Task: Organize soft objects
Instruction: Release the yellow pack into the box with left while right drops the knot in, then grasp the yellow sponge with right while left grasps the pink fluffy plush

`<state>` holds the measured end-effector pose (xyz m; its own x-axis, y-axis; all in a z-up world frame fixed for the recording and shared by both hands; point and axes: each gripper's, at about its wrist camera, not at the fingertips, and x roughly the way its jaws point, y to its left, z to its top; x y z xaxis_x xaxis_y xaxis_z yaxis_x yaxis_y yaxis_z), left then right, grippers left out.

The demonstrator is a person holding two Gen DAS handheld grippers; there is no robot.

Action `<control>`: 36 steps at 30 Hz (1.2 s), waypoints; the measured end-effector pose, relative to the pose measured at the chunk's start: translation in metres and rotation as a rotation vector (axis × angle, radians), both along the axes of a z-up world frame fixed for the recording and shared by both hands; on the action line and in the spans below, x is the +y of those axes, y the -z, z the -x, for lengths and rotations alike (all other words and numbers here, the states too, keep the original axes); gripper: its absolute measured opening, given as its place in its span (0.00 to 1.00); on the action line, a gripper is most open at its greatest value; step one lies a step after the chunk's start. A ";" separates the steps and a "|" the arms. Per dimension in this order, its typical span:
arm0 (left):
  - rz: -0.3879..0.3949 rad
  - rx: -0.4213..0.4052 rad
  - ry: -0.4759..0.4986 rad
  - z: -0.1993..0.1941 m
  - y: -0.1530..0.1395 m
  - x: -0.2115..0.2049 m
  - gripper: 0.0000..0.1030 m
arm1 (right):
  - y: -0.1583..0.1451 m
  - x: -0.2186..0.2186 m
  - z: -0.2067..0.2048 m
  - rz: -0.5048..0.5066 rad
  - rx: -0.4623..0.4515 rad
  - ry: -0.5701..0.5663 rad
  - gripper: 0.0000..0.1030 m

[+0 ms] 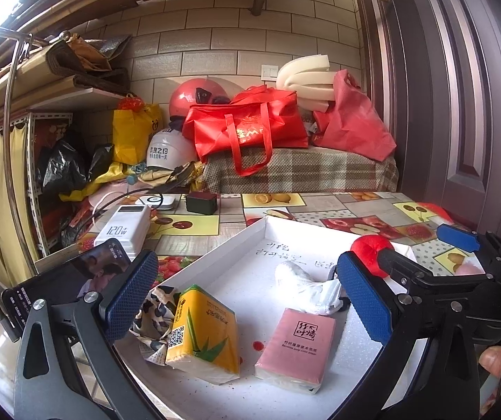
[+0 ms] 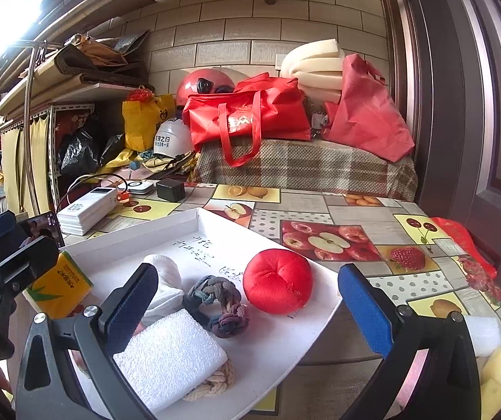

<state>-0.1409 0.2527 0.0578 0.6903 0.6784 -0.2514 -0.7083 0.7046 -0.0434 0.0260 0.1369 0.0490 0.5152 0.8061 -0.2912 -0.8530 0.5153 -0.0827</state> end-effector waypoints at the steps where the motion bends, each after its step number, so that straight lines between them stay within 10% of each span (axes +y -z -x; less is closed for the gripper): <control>1: 0.000 -0.001 -0.002 0.001 0.000 0.000 1.00 | 0.000 -0.002 0.000 -0.004 0.004 0.000 1.00; 20: -0.021 0.007 0.095 0.003 -0.001 -0.048 1.00 | 0.000 -0.093 0.013 -0.079 0.021 -0.035 1.00; 29: -0.040 0.018 0.221 -0.006 -0.002 -0.084 1.00 | -0.014 -0.177 -0.004 -0.311 0.027 0.111 1.00; 36: 0.051 0.045 0.361 -0.020 0.000 -0.104 1.00 | 0.003 -0.217 -0.053 -0.233 0.286 0.223 1.00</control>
<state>-0.1213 0.1486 0.0575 0.8704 0.3793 -0.3139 -0.4167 0.9071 -0.0592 0.0787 -0.0801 0.0462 0.6094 0.7453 -0.2706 -0.6903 0.6666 0.2814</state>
